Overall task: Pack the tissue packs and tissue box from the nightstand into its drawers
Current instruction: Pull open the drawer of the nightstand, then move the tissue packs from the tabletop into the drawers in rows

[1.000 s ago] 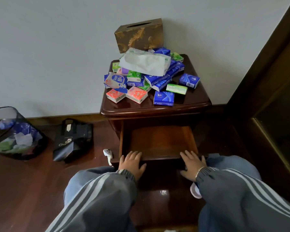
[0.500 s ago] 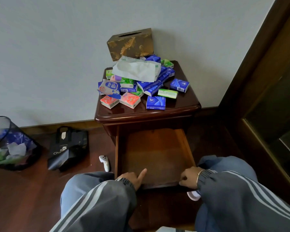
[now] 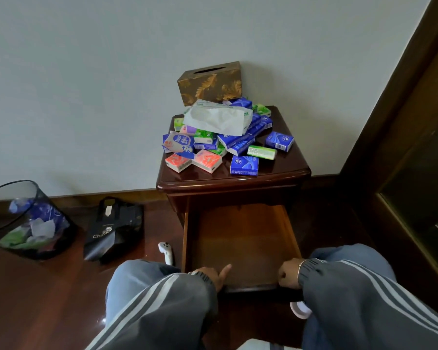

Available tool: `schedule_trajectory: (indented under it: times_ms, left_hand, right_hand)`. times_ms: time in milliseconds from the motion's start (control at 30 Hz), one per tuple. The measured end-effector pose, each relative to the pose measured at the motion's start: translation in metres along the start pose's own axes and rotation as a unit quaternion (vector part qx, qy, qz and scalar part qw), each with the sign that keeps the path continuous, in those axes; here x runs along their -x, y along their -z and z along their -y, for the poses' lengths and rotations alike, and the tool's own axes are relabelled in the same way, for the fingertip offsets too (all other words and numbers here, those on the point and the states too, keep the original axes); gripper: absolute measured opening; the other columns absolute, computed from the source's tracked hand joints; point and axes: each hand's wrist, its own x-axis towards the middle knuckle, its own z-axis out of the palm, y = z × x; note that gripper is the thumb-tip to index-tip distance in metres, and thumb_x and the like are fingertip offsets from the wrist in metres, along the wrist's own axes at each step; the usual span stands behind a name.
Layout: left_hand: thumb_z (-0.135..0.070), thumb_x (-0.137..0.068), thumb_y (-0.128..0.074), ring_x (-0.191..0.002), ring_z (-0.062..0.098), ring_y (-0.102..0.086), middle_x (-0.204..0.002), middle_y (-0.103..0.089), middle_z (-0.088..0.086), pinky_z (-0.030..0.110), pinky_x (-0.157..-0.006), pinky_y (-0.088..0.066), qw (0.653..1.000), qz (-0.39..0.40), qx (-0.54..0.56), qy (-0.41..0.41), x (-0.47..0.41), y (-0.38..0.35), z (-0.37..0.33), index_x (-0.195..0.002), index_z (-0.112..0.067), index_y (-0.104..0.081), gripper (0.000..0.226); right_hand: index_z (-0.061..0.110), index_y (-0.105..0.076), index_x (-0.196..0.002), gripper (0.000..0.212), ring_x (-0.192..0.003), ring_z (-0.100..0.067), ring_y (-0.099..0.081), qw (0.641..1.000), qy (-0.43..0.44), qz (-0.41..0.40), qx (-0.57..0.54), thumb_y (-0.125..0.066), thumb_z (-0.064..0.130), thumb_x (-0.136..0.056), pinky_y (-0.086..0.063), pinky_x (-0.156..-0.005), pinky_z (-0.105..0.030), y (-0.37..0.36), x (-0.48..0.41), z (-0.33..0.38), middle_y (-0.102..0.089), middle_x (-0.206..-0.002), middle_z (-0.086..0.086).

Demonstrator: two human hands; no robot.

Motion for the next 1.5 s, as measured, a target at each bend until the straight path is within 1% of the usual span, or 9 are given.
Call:
schedule_trajectory:
  times_ms: [167,300,433,567,700,867,1133,1267,1500]
  left_hand:
    - [-0.066,-0.094,-0.013,-0.118,0.027,-0.056,-0.130,-0.059,0.013,0.039,-0.101,-0.038,0.999,-0.037,0.032,0.000,-0.002,0.016,0.006,-0.131,-0.017,-0.053,0.073]
    - [-0.057,-0.097,-0.024,-0.104,0.023,-0.062,-0.110,-0.065,0.004,0.031,-0.081,-0.039,0.967,-0.205,0.130,-0.079,0.009,0.062,0.015,-0.107,-0.018,-0.060,0.054]
    - [-0.036,-0.098,-0.043,-0.104,0.026,-0.059,-0.111,-0.062,0.009,0.036,-0.090,-0.046,0.880,-0.422,0.123,-0.179,0.022,0.120,0.018,-0.111,-0.012,-0.060,0.032]
    - [-0.034,-0.096,-0.046,-0.114,0.024,-0.051,-0.127,-0.054,0.005,0.038,-0.096,-0.043,0.830,-0.521,0.057,-0.194,0.023,0.168,0.001,-0.132,-0.013,-0.050,0.041]
    - [-0.035,-0.095,-0.046,-0.130,0.023,-0.041,-0.143,-0.042,0.003,0.036,-0.105,-0.036,0.806,-0.538,-0.041,-0.244,0.012,0.188,-0.024,-0.141,-0.016,-0.041,0.049]
    - [-0.044,-0.096,-0.040,-0.144,0.024,-0.021,-0.159,-0.018,0.005,0.040,-0.115,-0.020,0.828,-0.509,-0.115,-0.207,-0.009,0.184,-0.050,-0.151,-0.013,-0.019,0.066]
    - [-0.037,-0.094,-0.048,-0.111,0.026,-0.048,-0.117,-0.049,0.008,0.034,-0.094,-0.036,0.814,-0.529,-0.045,-0.234,-0.014,0.175,-0.053,-0.115,-0.011,-0.050,0.033]
    - [-0.028,-0.092,-0.057,-0.112,0.027,-0.045,-0.123,-0.044,0.012,0.032,-0.098,-0.037,0.826,-0.501,0.058,-0.252,-0.010,0.177,-0.054,-0.121,-0.007,-0.049,0.037]
    - [-0.037,-0.088,-0.058,-0.117,0.027,-0.044,-0.126,-0.052,0.007,0.034,-0.102,-0.033,0.834,-0.500,0.011,-0.235,-0.014,0.183,-0.050,-0.123,-0.014,-0.047,0.043]
  right_hand:
    - [0.020,-0.067,-0.112,0.033,-0.109,-0.021,-0.060,0.999,0.020,-0.022,-0.032,-0.047,0.035,-0.090,-0.047,-0.094,-0.030,0.004,0.001,-0.005,-0.065,-0.120,0.000]
    - [0.034,-0.063,-0.112,0.027,-0.113,-0.014,-0.057,0.983,0.042,-0.169,-0.062,-0.047,0.039,-0.091,-0.046,-0.094,-0.031,0.034,0.011,-0.010,-0.061,-0.123,0.012]
    - [0.029,-0.064,-0.110,0.024,-0.105,-0.019,-0.060,0.904,0.080,-0.410,-0.089,-0.052,0.034,-0.089,-0.048,-0.086,-0.031,0.090,0.026,-0.011,-0.067,-0.111,0.006]
    - [0.014,-0.064,-0.112,0.029,-0.100,-0.030,-0.058,0.803,0.088,-0.585,-0.066,-0.060,0.024,-0.085,-0.046,-0.084,-0.040,0.151,0.026,-0.009,-0.067,-0.108,-0.006]
    - [0.013,-0.048,-0.131,0.049,-0.120,-0.029,-0.047,0.816,0.039,-0.573,-0.067,-0.059,0.030,-0.086,-0.042,-0.096,-0.045,0.194,0.010,-0.016,-0.055,-0.130,-0.007]
    - [0.022,-0.034,-0.141,0.062,-0.140,-0.026,-0.025,0.860,0.008,-0.510,-0.019,-0.057,0.038,-0.086,-0.026,-0.110,-0.044,0.211,-0.012,-0.019,-0.042,-0.146,0.000]
    - [0.010,-0.055,-0.116,0.030,-0.106,-0.032,-0.053,0.849,0.036,-0.527,0.015,-0.055,0.019,-0.088,-0.042,-0.087,-0.042,0.198,-0.023,-0.013,-0.054,-0.115,-0.011]
    - [0.007,-0.053,-0.115,0.031,-0.112,-0.036,-0.049,0.854,0.041,-0.518,-0.037,-0.055,0.007,-0.085,-0.046,-0.090,-0.046,0.194,-0.026,-0.012,-0.044,-0.132,-0.015]
    - [0.014,-0.054,-0.115,0.033,-0.116,-0.031,-0.046,0.868,0.078,-0.485,-0.076,-0.058,0.007,-0.083,-0.043,-0.094,-0.043,0.199,-0.023,-0.023,-0.052,-0.127,-0.007]
